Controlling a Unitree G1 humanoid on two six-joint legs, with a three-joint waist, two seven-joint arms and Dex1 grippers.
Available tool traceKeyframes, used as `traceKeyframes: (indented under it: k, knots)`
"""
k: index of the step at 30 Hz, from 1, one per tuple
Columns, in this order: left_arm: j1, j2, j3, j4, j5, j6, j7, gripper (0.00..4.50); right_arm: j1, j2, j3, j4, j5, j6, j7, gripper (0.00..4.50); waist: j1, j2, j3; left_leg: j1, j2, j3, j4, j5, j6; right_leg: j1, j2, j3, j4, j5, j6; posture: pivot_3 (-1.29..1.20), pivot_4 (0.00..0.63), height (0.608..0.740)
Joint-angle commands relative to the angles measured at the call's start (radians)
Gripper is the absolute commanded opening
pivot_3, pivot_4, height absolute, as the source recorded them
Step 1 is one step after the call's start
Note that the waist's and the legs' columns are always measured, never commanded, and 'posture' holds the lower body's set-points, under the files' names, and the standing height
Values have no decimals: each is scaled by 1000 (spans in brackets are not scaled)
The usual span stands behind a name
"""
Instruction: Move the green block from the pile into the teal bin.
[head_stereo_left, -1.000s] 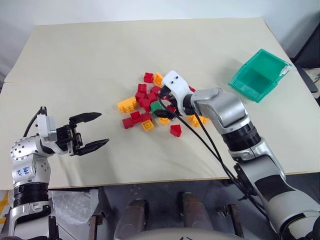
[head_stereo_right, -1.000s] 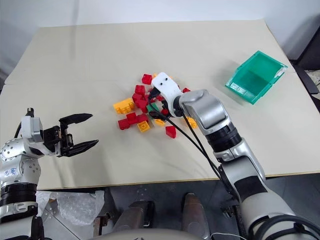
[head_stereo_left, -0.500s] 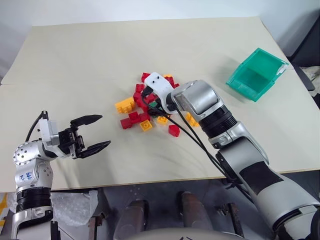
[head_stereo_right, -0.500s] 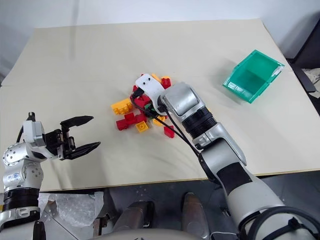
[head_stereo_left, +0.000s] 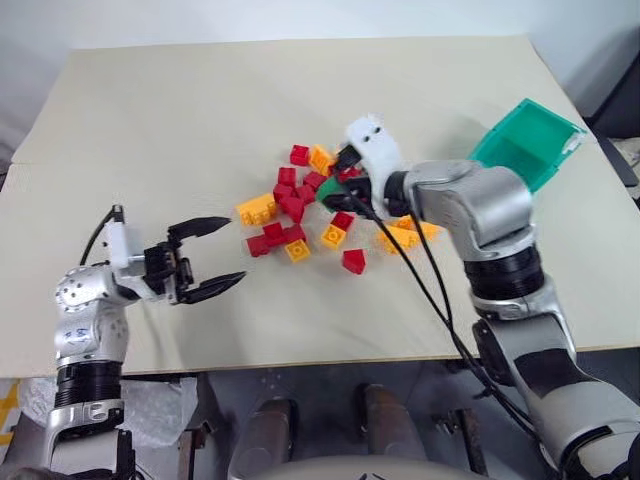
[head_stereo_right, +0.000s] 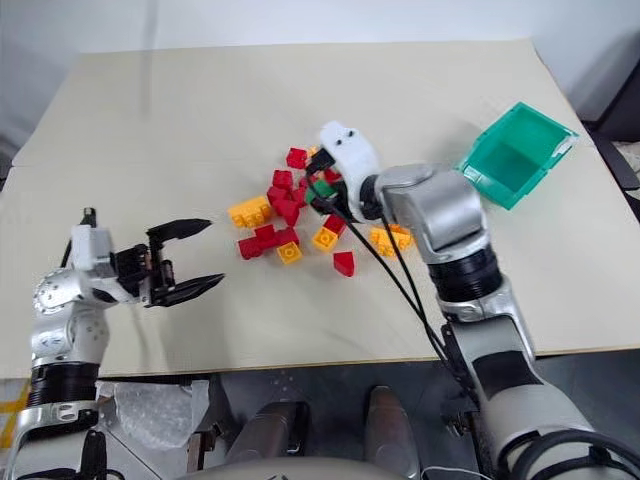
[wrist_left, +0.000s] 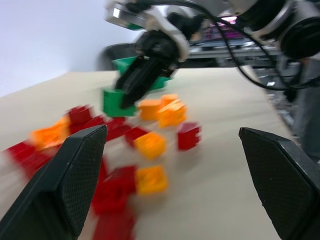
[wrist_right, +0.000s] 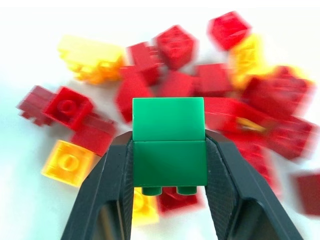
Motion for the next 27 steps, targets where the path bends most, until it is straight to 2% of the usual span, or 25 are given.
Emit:
traceKeyframes:
  k: [1, 5, 8, 11, 16, 17, 18, 21, 25, 27]
  knots:
    - [-75, -38, -71, -30, 77, -1, 84, 4500, 20, -110, -82, -35, -25, -60, -16, 1490, 2, 0, 0, 0, -2, 0, 0, 0, 0, 0, 0, 0, 0, 0, 0, 0, 150, 740]
    - [-212, -109, -180, 47, 228, -29, 193, 4500, 32, -281, -134, 76, -104, -196, -53, 1490, 22, 0, 0, -1, -4, 2, 1, 0, 1, 0, 0, 0, -2, 1, 2, 0, 150, 740]
    - [-304, -159, -216, 124, 292, -48, 269, 4500, 5, -349, -128, 204, -155, -277, -71, 1490, 20, 0, 0, -1, -4, 5, 1, 0, 1, 0, 1, 1, -3, 1, 2, 0, 150, 740]
    - [-393, -205, -242, 231, 343, -71, 319, 4500, -55, -368, -121, 406, -217, -411, -116, 1490, 10, 0, 0, -1, -3, 9, 1, 0, 2, -1, 1, 3, -3, 1, 2, 0, 150, 740]
    - [-483, -268, -273, 336, 369, -108, 324, 4500, -168, -340, -91, 758, -298, -637, -160, 1490, -4, 0, 0, -1, -3, 14, 1, 0, 2, -1, 1, 4, -3, 1, 3, 0, 150, 740]
    - [-496, -279, -275, 353, 373, -111, 330, 4500, -204, -320, -139, 856, -257, -682, -142, 1490, -5, 0, 0, -1, -3, 15, 0, 0, 2, -1, 1, 4, -3, 1, 3, 0, 150, 740]
    - [-504, -285, -275, 363, 375, -112, 335, 4500, -235, -307, -168, 931, -239, -731, -142, 2233, -6, 0, 0, -1, -3, 16, 0, 0, 2, -1, 1, 4, -4, 1, 3, 0, 150, 740]
    - [-507, -285, -269, 362, 375, -84, 348, 4500, -290, -301, -169, 1045, -258, -816, -137, 3189, -6, 0, 0, -1, -2, 18, 1, 0, 2, -2, 1, 4, -4, 2, 3, 0, 150, 740]
    - [-479, -261, -254, 302, 359, -25, 358, 4500, -318, -306, -165, 1067, -266, -835, -103, 4481, -3, 0, 0, -1, -2, 15, 1, 0, 2, -2, 1, 4, -4, 2, 3, 0, 150, 740]
    - [-435, -237, -222, 239, 312, 46, 354, 4500, -284, -320, -166, 991, -245, -801, -24, 4481, -3, 0, 0, -1, -2, 10, 1, 0, 2, -2, 0, 5, -4, 2, 4, 0, 150, 740]
